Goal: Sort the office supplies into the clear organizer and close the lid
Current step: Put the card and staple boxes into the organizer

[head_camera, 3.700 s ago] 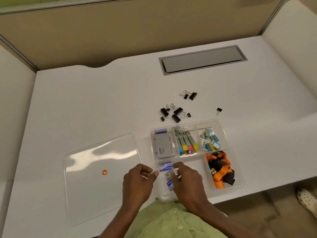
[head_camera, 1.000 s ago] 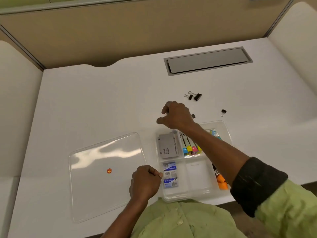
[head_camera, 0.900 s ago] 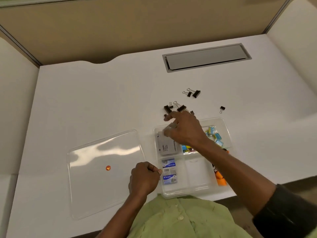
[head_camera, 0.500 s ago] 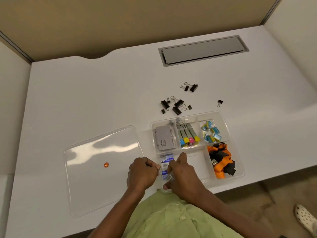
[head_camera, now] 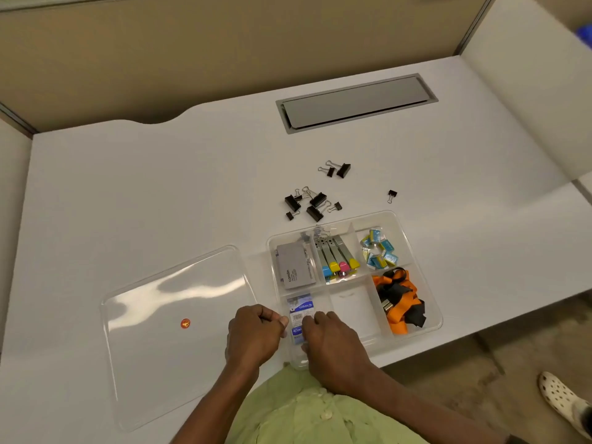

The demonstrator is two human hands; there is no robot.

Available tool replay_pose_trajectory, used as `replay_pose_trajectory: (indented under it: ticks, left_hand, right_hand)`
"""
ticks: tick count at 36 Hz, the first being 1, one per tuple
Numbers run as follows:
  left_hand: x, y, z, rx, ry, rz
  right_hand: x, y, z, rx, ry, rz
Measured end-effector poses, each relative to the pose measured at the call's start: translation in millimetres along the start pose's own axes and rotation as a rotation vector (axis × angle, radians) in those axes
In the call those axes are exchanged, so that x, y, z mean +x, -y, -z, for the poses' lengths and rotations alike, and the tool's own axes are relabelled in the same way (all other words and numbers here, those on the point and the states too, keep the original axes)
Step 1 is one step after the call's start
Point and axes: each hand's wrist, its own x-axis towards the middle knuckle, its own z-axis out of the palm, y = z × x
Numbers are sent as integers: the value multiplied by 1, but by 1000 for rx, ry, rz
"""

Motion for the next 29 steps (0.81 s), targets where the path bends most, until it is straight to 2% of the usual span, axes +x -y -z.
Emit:
replay_pose_trajectory:
  ticks: [4,8,12,19,22,25,29]
  left_hand:
    - [0,-1,0,-1,5,-3]
    - [0,-1,1,1,0,-2]
    - [-1,-2,2,2,12,2]
    - [-1,-6,3,24,16,4]
    - [-1,-6,2,29,13,13]
    - [-2,-7,2,49,3,18]
    - [-1,-7,1,85,-2,25]
  right_hand:
    - [-1,-1,4,-36,27,40]
    - [1,1,13,109,-69,43]
    - [1,1,7,158,-40,113]
    - [3,-4,5,-83,-22,152]
    - [5,-3,4,-112,-42,155]
    - [8,-6,6,-14,-1,106]
    - [14,-9,7,-166,31,195]
